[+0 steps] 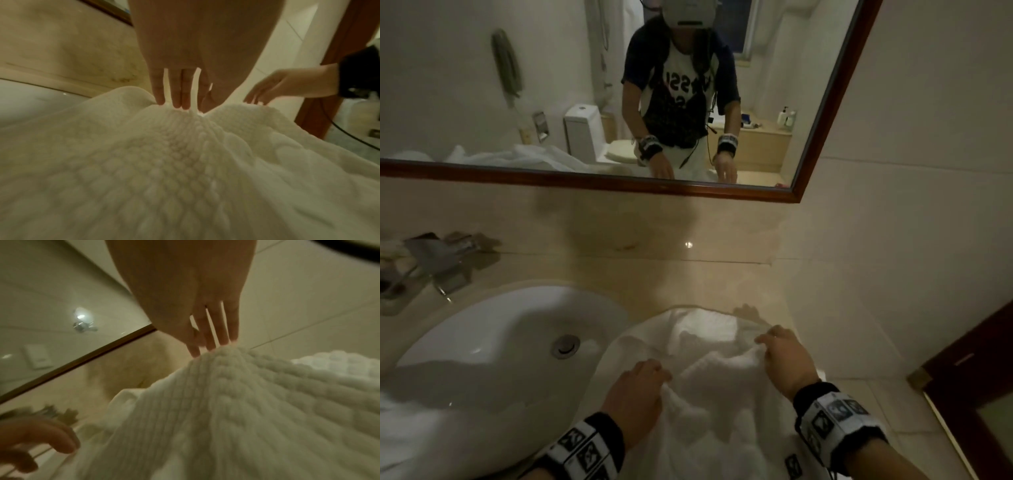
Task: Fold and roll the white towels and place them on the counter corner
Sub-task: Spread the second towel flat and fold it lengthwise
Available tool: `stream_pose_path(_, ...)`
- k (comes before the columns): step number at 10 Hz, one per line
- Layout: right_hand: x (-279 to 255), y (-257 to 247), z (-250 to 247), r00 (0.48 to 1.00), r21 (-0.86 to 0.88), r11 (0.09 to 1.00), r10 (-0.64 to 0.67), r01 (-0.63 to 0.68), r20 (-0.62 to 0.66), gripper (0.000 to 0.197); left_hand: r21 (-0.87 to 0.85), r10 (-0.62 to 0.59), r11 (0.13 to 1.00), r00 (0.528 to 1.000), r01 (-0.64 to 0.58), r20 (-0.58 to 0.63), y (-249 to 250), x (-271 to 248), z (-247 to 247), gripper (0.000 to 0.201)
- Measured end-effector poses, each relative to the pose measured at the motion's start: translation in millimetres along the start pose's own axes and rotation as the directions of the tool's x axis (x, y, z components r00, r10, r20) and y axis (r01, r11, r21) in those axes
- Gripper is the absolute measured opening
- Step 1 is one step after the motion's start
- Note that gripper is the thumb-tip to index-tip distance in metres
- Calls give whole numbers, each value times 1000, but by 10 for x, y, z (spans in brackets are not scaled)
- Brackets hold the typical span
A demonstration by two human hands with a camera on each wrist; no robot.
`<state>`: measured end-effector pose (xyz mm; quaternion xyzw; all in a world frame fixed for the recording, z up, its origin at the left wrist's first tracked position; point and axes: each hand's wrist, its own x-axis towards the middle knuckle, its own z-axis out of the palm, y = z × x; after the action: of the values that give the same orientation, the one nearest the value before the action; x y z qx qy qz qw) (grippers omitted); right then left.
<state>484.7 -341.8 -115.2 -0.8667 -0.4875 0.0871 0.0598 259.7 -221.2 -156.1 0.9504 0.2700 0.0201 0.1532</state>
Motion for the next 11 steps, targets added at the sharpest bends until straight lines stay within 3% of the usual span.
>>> stream_pose_path(1, 179, 165, 122, 943, 9, 999, 27, -32, 331, 48, 32, -18, 999, 1000, 18, -9, 73, 306, -137, 45)
stream_pose_path(2, 359, 243, 241, 855, -6, 1000, 25, -25, 518, 55, 233, -73, 972, 973, 20, 218, -14, 561, -65, 49)
stream_pose_path(3, 644, 329, 219, 762, -26, 997, 72, -72, 644, 61, 294, -223, 941, 961, 168, 164, -146, 870, -117, 52)
stream_pose_path(4, 975, 394, 137, 739, -29, 999, 38, -25, 673, 64, 353, -319, 891, 947, 286, 36, -408, 1227, -241, 53)
stream_pose_path(5, 1343, 431, 170, 771, -58, 997, -8, 58, 637, 70, 446, -430, 814, 902, 373, 31, -677, 1549, -427, 54)
stream_pose_path(6, 1728, 395, 232, 816, -115, 983, -52, 143, 575, 82, 500, -503, 733, 862, 462, -60, -804, 1720, -501, 62)
stream_pose_path(7, 1908, 316, 190, 837, -217, 963, -14, 159, 547, 85, 492, -221, 836, 970, 241, -101, -597, 1635, -431, 70)
stream_pose_path(8, 1598, 150, 245, 915, -254, 957, -28, 141, 404, 90, 356, -183, 932, 940, 73, 288, -402, 1310, 49, 69)
stream_pose_path(9, 1200, 210, 574, 962, -136, 991, 47, -10, 270, 162, 225, -179, 968, 937, 112, 300, -366, 1215, 254, 88)
stream_pose_path(10, 984, 226, 631, 918, -117, 992, 83, -40, 388, 162, 205, -136, 976, 951, 80, 277, -294, 1293, 39, 96)
stream_pose_path(11, 968, 195, 491, 842, -41, 999, 42, -24, 537, 108, 223, -131, 975, 868, 24, 480, -273, 1298, 2, 121)
